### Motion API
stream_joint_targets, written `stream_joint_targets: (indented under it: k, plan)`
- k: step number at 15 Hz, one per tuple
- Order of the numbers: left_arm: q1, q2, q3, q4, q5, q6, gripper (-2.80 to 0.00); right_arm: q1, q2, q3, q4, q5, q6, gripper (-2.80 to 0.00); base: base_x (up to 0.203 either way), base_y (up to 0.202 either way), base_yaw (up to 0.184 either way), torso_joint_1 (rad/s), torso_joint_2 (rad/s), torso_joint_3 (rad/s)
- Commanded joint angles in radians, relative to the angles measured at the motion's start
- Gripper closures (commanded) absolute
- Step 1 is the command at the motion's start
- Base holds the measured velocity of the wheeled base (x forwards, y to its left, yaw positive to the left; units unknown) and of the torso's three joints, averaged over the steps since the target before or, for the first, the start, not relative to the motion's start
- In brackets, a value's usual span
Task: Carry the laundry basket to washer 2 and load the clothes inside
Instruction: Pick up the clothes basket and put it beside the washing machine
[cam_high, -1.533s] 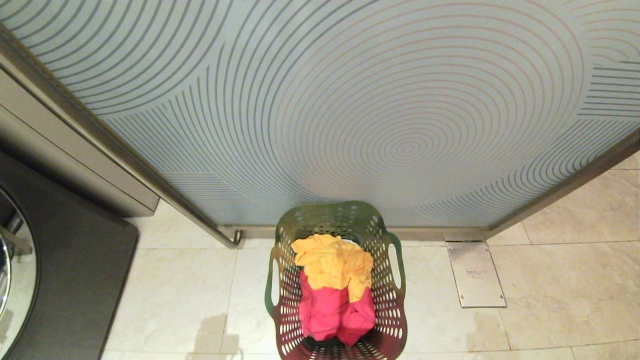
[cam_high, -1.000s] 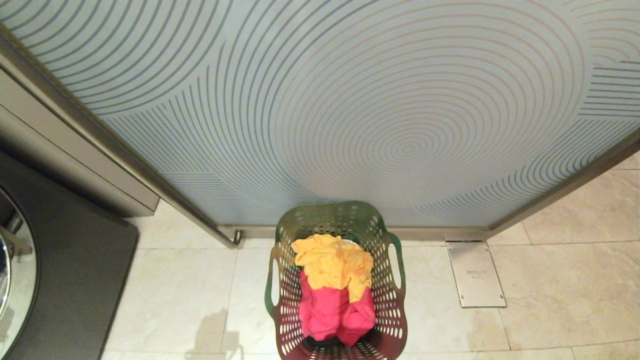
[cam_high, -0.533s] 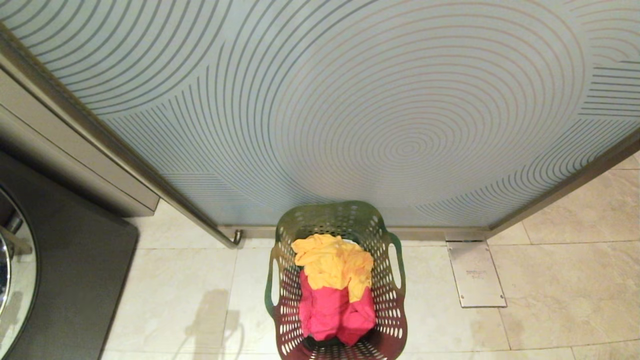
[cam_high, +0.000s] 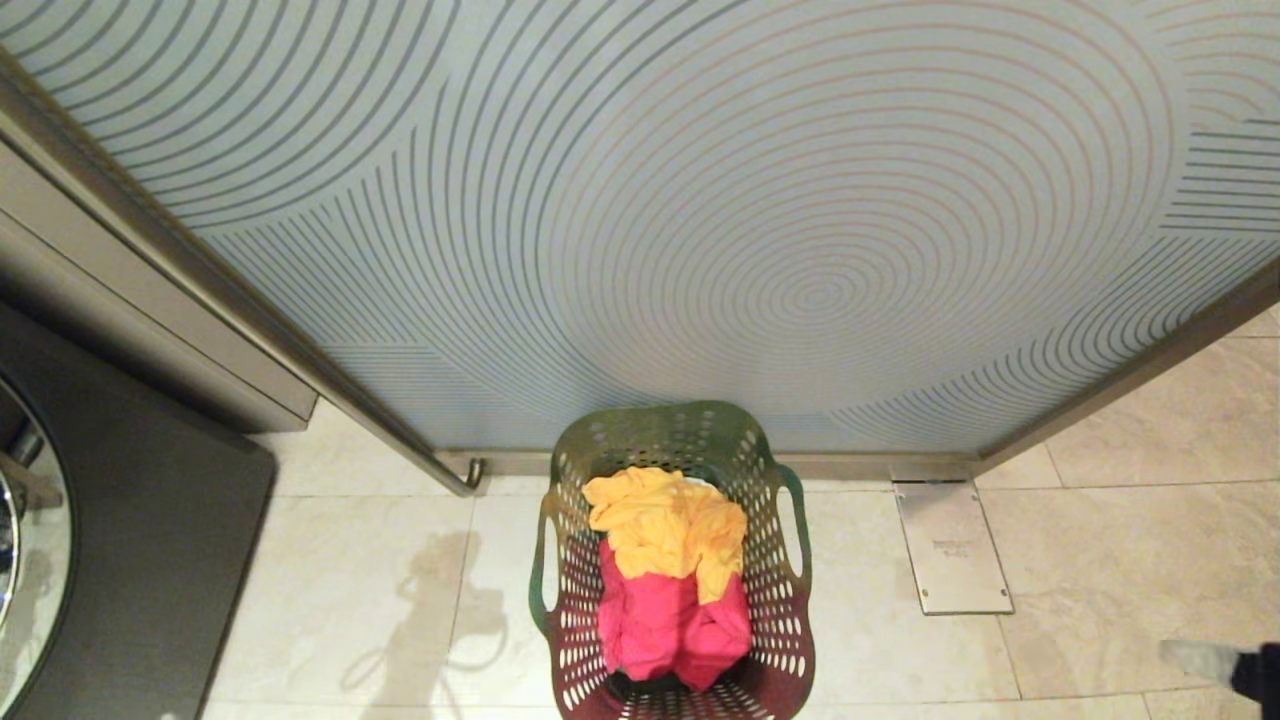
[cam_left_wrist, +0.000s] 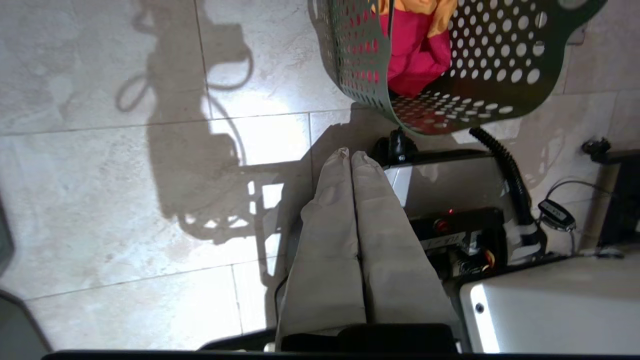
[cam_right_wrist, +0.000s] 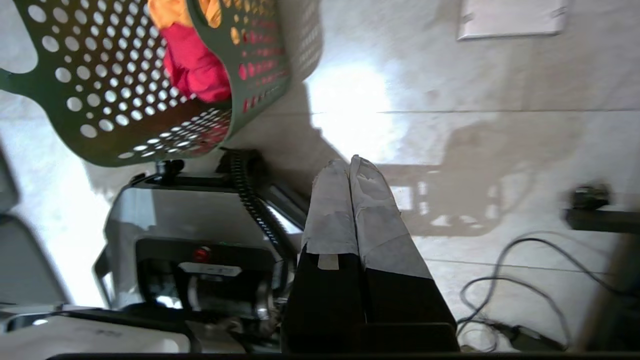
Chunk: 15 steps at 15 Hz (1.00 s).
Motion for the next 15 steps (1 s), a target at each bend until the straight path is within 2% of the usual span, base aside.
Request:
stream_joint_targets:
  k: [1,4,5,6,8,10,13,15]
  plan:
    - [-0.001,0.173,-0.001,-0.078,-0.002,-0.012,0.00,0.024,0.224,0.001,-0.075,0.015,0.009,0.00,0.000,0.000,0.000,0.000,0.00,0.000]
    - [-0.010,0.349,-0.002,-0.215,-0.004,-0.027,0.00,0.155,0.291,-0.001,-0.120,0.032,0.115,0.00,0.000,0.000,0.000,0.000,0.00,0.000]
    - [-0.041,0.368,-0.003,-0.230,-0.004,-0.027,0.00,0.202,0.305,-0.011,-0.121,0.031,0.151,-2.41,0.000,0.000,0.000,0.000,0.00,0.000]
    - [-0.081,0.379,-0.009,-0.234,-0.004,-0.027,-2.80,0.247,0.314,-0.034,-0.107,0.030,0.168,-2.80,0.000,0.000,0.000,0.000,0.00,0.000]
    - [-0.172,0.422,-0.019,-0.243,-0.003,-0.028,-2.80,0.303,0.340,-0.102,-0.042,0.030,0.184,-2.80,0.000,0.000,0.000,0.000,0.00,0.000]
    - [-0.247,0.491,-0.039,-0.249,0.014,-0.051,-2.80,0.310,0.388,-0.130,-0.035,0.028,0.195,-2.80,0.000,0.000,0.000,0.000,0.00,0.000]
    - [-0.281,0.600,-0.057,-0.266,0.040,-0.098,-2.80,0.310,0.468,-0.152,-0.035,0.029,0.199,-2.80,0.000,0.000,0.000,0.000,0.00,0.000]
    - [-0.310,0.671,-0.051,-0.354,0.123,-0.101,-2.80,0.310,0.526,-0.161,-0.038,0.027,0.197,-2.80,0.000,0.000,0.000,0.000,0.00,0.000]
